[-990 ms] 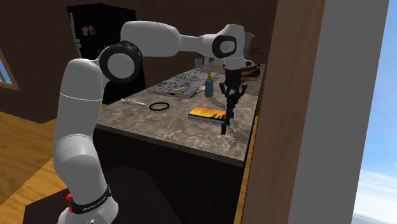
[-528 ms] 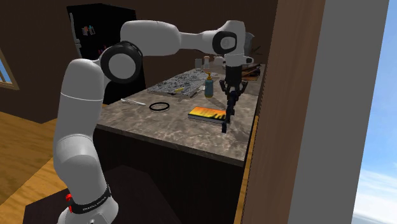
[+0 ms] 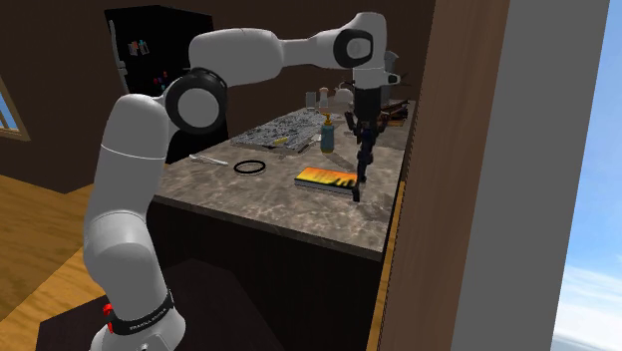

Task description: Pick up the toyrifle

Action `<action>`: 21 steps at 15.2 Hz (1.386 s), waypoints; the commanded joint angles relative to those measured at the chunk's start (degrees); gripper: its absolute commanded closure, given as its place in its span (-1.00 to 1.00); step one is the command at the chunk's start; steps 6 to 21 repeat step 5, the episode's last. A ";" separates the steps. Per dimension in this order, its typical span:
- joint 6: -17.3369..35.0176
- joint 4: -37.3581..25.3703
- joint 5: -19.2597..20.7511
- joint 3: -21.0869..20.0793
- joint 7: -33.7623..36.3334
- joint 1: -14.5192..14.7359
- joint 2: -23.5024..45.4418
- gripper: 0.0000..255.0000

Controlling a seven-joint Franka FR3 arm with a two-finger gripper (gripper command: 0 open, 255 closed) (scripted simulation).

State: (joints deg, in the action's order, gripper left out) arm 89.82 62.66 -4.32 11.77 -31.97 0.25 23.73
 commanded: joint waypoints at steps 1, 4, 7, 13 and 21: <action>-2.25 -3.18 -0.19 -0.02 0.04 -0.25 0.93 1.00; -4.74 -6.98 -0.45 -0.04 0.02 -0.63 2.23 1.00; -4.73 -6.96 -0.44 -0.04 0.03 -0.63 2.22 1.00; -4.73 -6.96 -0.44 -0.04 0.03 -0.63 2.22 1.00; -4.73 -6.96 -0.44 -0.04 0.03 -0.63 2.22 1.00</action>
